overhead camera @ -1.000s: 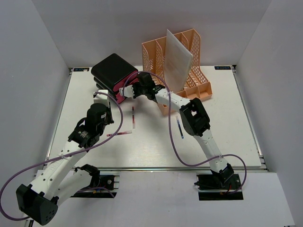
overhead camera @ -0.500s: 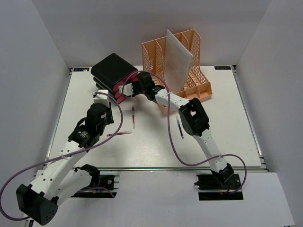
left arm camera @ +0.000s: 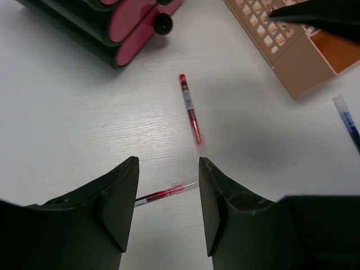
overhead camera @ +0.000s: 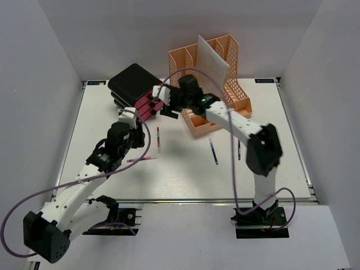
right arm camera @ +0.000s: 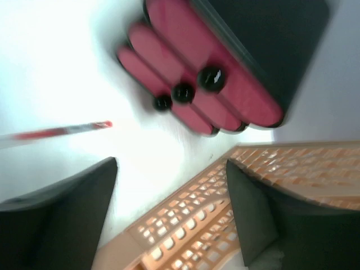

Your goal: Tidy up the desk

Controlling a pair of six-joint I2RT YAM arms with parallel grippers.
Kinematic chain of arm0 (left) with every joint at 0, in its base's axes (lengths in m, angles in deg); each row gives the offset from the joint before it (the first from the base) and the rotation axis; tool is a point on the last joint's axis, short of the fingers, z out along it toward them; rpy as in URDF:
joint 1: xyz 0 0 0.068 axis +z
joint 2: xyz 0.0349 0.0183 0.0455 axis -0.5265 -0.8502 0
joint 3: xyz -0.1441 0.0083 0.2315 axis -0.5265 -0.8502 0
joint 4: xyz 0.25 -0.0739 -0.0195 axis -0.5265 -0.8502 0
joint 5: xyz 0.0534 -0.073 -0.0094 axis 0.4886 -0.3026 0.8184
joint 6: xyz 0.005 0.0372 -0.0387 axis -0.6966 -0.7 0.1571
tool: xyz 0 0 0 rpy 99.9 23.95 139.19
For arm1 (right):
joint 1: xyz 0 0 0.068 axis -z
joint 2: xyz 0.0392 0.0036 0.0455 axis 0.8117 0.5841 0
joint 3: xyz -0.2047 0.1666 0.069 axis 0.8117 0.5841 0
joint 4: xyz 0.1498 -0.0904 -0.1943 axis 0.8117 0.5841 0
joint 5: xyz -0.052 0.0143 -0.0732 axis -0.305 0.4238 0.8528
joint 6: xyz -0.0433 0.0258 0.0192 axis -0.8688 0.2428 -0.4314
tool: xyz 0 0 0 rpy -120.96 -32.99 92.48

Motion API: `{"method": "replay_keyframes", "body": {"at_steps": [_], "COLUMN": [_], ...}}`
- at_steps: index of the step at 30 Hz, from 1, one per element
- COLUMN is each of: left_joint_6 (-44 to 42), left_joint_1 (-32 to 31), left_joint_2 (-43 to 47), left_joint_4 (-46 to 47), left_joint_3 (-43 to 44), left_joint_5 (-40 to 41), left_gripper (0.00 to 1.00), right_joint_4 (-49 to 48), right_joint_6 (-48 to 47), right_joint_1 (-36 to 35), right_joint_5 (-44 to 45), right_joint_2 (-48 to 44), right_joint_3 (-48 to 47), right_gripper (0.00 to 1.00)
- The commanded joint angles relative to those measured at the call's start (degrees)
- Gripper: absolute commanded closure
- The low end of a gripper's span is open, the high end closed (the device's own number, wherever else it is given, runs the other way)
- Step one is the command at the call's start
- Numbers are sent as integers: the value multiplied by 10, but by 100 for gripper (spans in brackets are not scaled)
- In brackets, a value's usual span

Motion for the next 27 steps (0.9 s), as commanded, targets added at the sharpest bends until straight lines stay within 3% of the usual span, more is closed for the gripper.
{"method": "replay_keyframes", "body": {"at_steps": [1,5,7,10,13,14,15,16,17,27], "left_joint_6": [43,145,177,232,259,267,275,283,288,395], "left_joint_1": [2,2,-6,-11,-24,-24,-31,-38,-47,-88], "left_joint_2": [-35,-102,-159,-236,-305,-324,-357,-372,-401,-567], "left_joint_4": [36,42,26,-13,-19,-31,-39,-47,-53,-155], "left_joint_3": [-1,22,61,113,153,166,180,205,230,407], "left_joint_5": [-66,-54,-3,35,74,100,116,141,158,364], "left_gripper": [43,42,40,37,34,34,34,33,34,37], "right_joint_4": [79,-13,-35,-26,-93,-104,-109,-107,-112,-133], "right_joint_6": [202,341,425,465,493,498,498,499,516,557], "right_joint_1": [18,61,75,105,143,149,165,170,185,258], "right_joint_5": [-153,-204,-195,-201,-221,-221,-214,-210,-211,-255], "right_joint_2": [-136,-303,-347,-430,-510,-526,-541,-558,-566,-574], "right_joint_3": [32,228,275,324,405,423,441,446,457,475], "right_gripper": [11,11,11,16,42,63,71,88,98,100]}}
